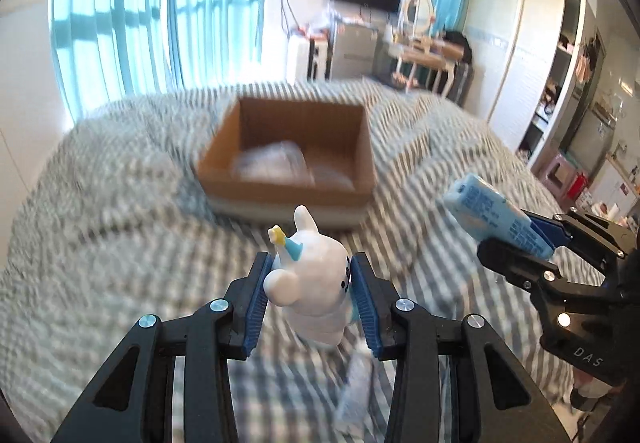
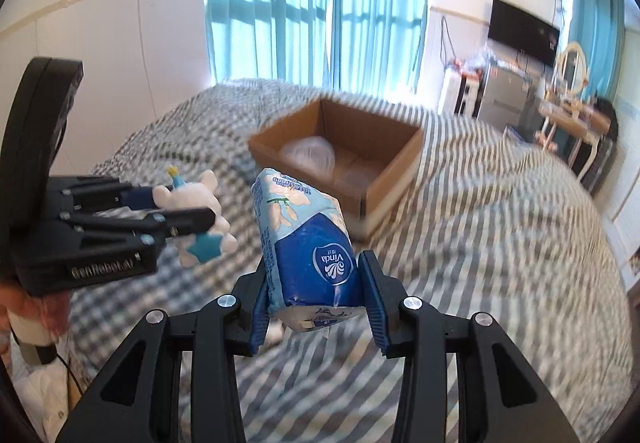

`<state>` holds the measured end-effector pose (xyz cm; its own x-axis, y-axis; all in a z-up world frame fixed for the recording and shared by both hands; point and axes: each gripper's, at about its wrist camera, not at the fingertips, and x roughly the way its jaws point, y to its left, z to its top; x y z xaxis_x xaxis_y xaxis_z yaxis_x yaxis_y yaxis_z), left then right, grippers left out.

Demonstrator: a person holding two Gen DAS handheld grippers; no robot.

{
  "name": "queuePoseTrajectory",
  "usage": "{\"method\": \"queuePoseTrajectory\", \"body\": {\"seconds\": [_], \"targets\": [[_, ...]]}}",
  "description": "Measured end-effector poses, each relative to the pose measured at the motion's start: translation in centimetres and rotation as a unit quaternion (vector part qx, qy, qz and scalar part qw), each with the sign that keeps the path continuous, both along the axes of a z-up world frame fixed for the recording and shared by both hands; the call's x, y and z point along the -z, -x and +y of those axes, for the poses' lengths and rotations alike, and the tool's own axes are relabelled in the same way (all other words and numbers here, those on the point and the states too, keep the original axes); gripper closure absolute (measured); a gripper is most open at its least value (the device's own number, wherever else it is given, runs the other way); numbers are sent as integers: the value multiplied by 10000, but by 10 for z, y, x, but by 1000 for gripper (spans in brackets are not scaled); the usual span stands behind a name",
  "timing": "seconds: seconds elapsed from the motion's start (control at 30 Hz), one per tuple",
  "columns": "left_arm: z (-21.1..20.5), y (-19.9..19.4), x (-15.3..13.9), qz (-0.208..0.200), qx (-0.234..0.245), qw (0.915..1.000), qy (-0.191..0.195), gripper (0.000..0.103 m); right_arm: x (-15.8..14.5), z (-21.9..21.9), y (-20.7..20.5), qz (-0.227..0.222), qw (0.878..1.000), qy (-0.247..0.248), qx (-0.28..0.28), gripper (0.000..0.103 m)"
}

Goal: Organize objects
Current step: 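Lower the plush toy and tissue pack into the box and open both tools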

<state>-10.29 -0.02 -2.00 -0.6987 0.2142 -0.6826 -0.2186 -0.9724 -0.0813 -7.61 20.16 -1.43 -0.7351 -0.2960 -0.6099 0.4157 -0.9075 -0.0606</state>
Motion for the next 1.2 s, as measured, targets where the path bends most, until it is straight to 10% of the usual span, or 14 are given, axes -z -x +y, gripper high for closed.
{"method": "queuePoseTrajectory", "body": {"seconds": [0.53, 1.2], "targets": [[-20, 166, -71, 700, -326, 9960, 442, 62, -62, -42, 148, 483, 9987, 15, 158, 63], [15, 278, 59, -174, 225, 9946, 999, 62, 59, -31, 280, -697, 9971, -45, 293, 63]]}}
